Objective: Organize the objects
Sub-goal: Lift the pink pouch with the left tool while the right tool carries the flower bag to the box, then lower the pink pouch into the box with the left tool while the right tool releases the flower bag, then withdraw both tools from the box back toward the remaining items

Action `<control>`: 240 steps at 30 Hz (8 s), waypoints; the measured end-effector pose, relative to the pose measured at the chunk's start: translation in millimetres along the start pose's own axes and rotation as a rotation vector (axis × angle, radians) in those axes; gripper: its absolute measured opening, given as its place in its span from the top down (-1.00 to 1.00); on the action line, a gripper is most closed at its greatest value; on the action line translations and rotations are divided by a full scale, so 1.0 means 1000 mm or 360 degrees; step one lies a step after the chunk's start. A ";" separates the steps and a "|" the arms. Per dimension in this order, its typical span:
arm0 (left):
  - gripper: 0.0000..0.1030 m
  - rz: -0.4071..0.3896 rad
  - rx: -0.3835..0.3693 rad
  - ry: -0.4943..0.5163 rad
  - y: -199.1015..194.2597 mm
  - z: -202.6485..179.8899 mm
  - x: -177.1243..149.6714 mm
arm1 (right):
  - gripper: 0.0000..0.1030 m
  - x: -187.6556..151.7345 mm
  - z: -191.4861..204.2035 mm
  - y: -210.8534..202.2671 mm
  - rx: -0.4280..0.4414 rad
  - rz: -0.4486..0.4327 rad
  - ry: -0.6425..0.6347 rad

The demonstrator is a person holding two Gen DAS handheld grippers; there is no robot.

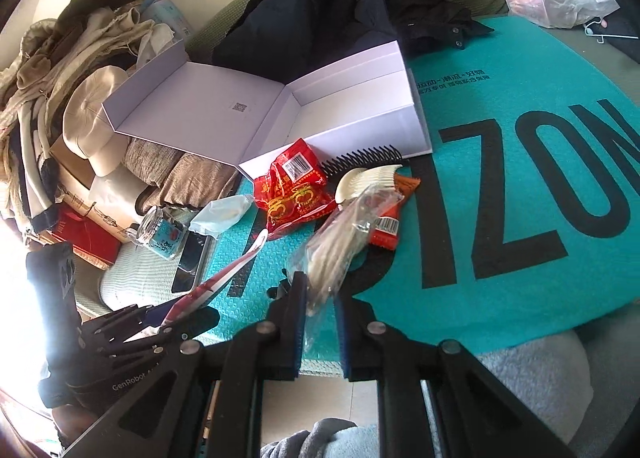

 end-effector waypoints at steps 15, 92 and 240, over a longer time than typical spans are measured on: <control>0.18 -0.0086 -0.0076 0.0016 -0.029 -0.027 0.026 | 0.83 0.008 0.002 -0.042 0.0041 -0.0132 -0.0016; 0.18 -0.0292 0.0118 0.0026 0.089 -0.008 0.367 | 0.84 0.293 0.006 0.073 0.0036 -0.0276 -0.0411; -0.60 -0.0146 0.0206 -0.0093 0.000 0.030 0.148 | -0.28 0.057 0.026 -0.001 -0.0250 -0.0038 -0.0479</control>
Point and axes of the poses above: each gripper's, at about its wrist camera, not at the fingertips, and y roughly the way its jaws point, z to its left, x to its top, the point moved 8 cm from there along y, roughly the way its jaws point, and after that the axes turned 10 degrees about x, right-handed, at the moved point
